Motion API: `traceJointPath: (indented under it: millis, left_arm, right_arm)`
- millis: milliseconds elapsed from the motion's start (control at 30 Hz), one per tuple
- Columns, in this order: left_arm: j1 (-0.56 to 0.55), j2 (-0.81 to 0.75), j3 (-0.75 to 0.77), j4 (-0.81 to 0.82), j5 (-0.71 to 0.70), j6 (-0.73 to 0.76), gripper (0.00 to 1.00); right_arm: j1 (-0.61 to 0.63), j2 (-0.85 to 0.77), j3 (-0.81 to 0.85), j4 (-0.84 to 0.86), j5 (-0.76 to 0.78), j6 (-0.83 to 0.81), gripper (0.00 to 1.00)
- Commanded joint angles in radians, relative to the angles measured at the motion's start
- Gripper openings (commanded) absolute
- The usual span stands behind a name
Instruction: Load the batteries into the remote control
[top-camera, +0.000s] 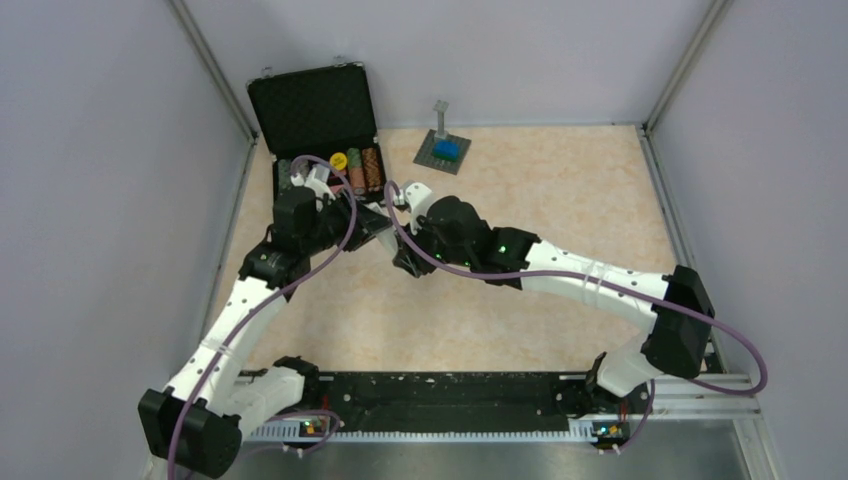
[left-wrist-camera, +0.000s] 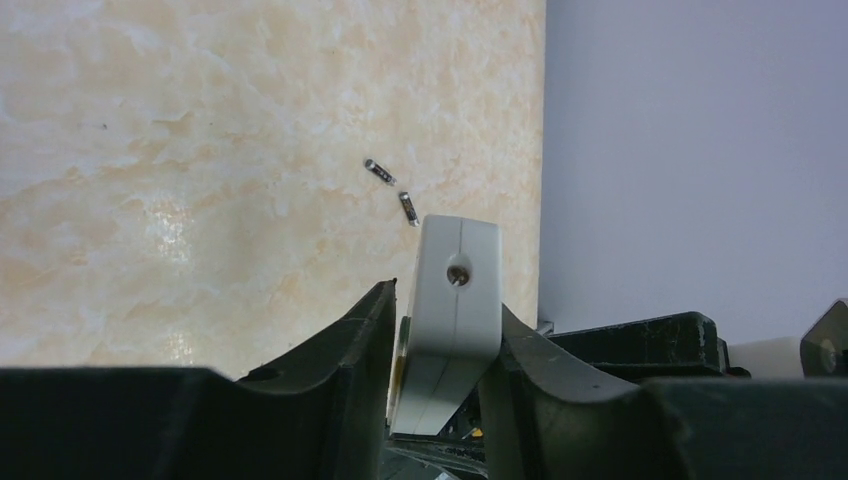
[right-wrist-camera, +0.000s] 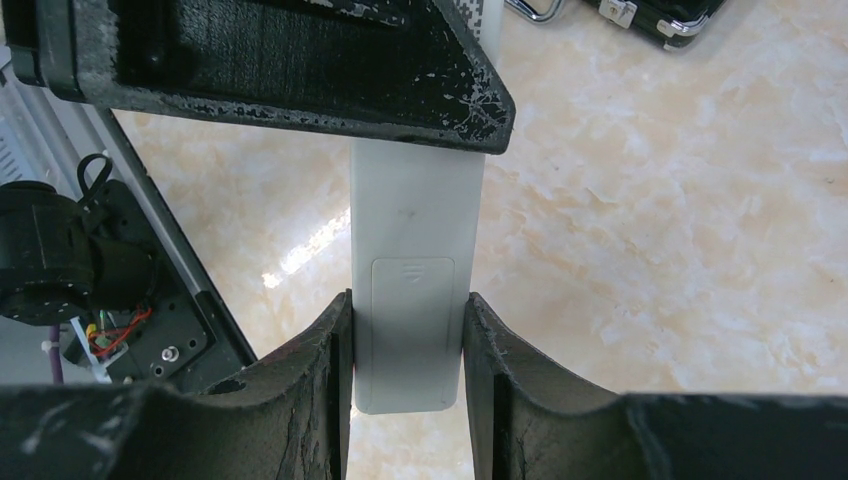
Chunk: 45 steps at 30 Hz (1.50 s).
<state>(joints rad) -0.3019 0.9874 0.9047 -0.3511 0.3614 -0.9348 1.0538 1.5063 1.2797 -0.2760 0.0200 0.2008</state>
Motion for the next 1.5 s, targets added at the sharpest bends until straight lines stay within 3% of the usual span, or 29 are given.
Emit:
traceJointPath:
  millis: [0,367,433,533,633,767,900,1033,1200,1467]
  left_arm:
    - [-0.002,0.008,-0.022,0.060,0.032,-0.014,0.37]
    - [-0.002,0.019,-0.047,0.069,0.079,-0.020,0.38]
    - [-0.001,0.020,-0.044,0.071,0.081,-0.013,0.27]
    - [0.000,0.016,-0.038,0.066,0.063,-0.003,0.02]
    - [0.000,0.015,-0.026,0.064,0.057,0.003,0.00]
    - [0.000,0.008,-0.005,0.072,0.052,0.006,0.00]
    - [0.001,-0.014,0.008,0.109,0.053,-0.007,0.00]
    - [0.001,-0.035,0.007,0.175,0.064,-0.052,0.00]
    - [0.001,-0.076,-0.006,0.270,0.078,-0.151,0.00]
    - [0.002,-0.145,-0.028,0.316,0.064,-0.187,0.00]
  right_arm:
    - [0.016,0.003,0.061,0.053,-0.014,-0.008,0.18]
    - [0.017,0.038,0.109,0.029,-0.007,0.010,0.19]
    - [0.016,0.040,0.110,0.027,-0.005,0.019,0.19]
    - [0.014,0.037,0.111,0.010,0.005,0.044,0.22]
    - [0.011,0.019,0.102,-0.008,0.026,0.090,0.36]
    - [-0.012,-0.063,0.053,-0.022,0.027,0.195,0.77]
    - [-0.082,-0.184,-0.035,-0.004,-0.040,0.381,0.94]
    - [-0.171,-0.251,-0.137,0.085,-0.167,0.639,0.97]
    - [-0.187,-0.275,-0.270,0.335,-0.224,0.942,0.98]
    - [-0.187,-0.224,-0.346,0.663,-0.304,1.219,0.98]
